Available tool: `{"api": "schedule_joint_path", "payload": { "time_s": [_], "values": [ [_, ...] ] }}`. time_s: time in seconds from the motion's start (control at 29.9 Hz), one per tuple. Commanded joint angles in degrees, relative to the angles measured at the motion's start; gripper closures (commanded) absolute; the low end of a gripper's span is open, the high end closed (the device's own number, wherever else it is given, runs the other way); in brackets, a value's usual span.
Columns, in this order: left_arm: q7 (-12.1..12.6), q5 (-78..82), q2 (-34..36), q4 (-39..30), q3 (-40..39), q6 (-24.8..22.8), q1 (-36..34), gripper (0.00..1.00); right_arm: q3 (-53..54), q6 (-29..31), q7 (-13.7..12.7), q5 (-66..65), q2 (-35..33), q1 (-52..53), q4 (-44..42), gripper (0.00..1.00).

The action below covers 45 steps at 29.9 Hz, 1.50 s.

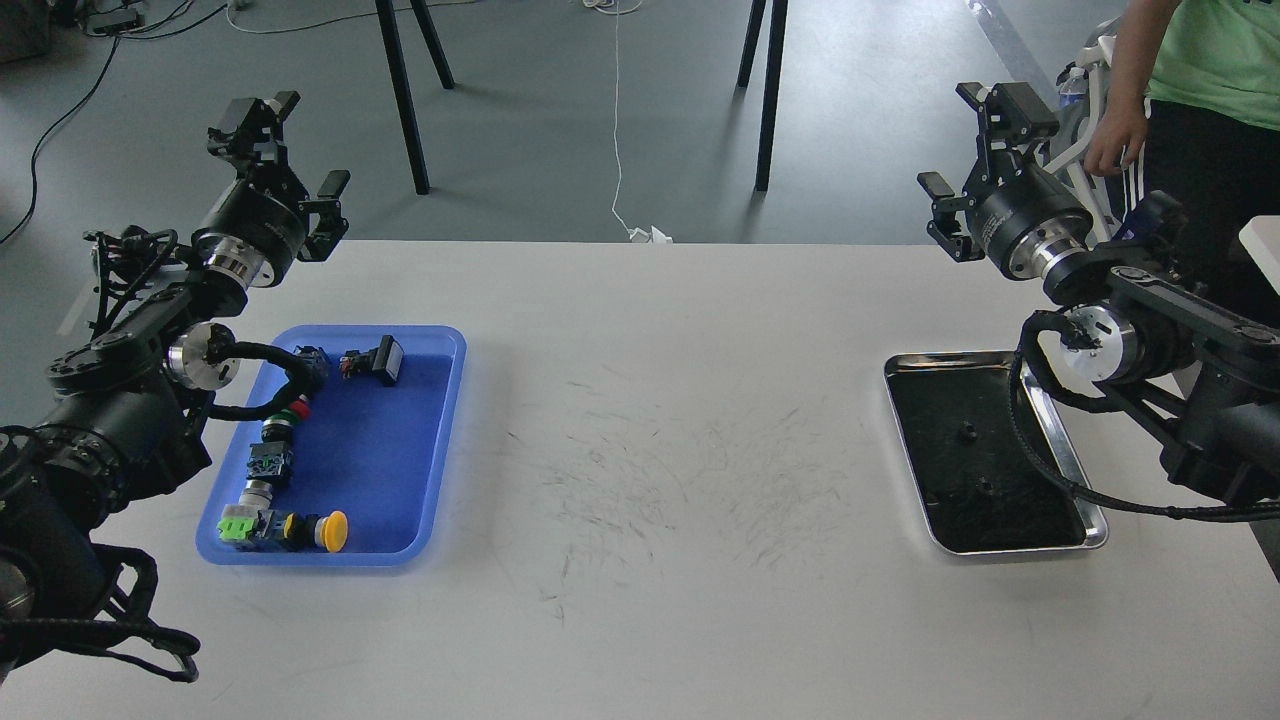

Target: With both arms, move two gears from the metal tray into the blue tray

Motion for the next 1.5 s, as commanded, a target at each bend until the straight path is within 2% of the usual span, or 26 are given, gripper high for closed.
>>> {"api": "schedule_joint_path", "payload": {
  "time_s": [0.0,0.1,0.3,0.5,0.64,0.74,0.94,1.14,1.2,1.27,1.47],
  "values": [
    [0.0,0.0,0.0,0.0,0.0,0.0,0.1,0.02,-8.7,3.2,-3.2,-0.5,-3.9,4.5,1.5,0.01],
    [0.0,0.0,-0.1,0.0,0.0,0.0,0.1,0.02,-17.9,6.5,-5.0,-0.8,-6.4,9.2,1.8,0.01],
    [0.0,-0.1,-0.2,0.0,-0.1,0.0,0.1,0.02,-33.6,12.9,-4.5,-5.9,-6.9,19.7,1.7,0.01],
    [0.0,-0.1,-0.4,0.0,-0.2,0.0,0.1,0.02,-34.7,17.1,-4.5,-15.8,-8.5,21.6,1.8,0.01],
    [0.0,-0.7,-0.5,0.0,-0.2,0.0,0.2,0.02,-34.4,17.3,-3.7,-19.5,-9.0,21.6,2.1,0.01],
    [0.0,-1.2,-0.6,0.0,-0.2,0.0,0.2,0.02,-32.3,17.2,-2.0,-20.2,-9.8,21.9,2.1,0.01],
    [0.0,-1.2,-0.5,0.0,-0.2,0.0,0.2,0.02,-32.5,14.6,-2.1,-21.4,-9.5,21.4,0.5,0.02],
    [0.0,-1.2,-0.4,0.0,-0.2,0.0,0.4,0.02,-32.3,15.8,-1.9,-35.0,-8.8,21.8,1.7,0.03],
    [0.0,-1.3,-0.5,0.0,-0.2,0.0,0.5,0.02,-32.4,18.7,0.2,-39.5,-9.0,21.8,3.0,0.03],
    [0.0,-1.3,-0.5,0.0,-0.2,0.0,0.5,0.02,-32.6,20.4,3.8,-43.1,-9.1,21.5,4.0,0.02],
    [0.0,-1.5,-0.5,0.0,-0.2,0.0,0.5,0.02,-32.7,23.6,9.9,-59.2,-10.8,21.8,6.4,0.02]
  ]
}}
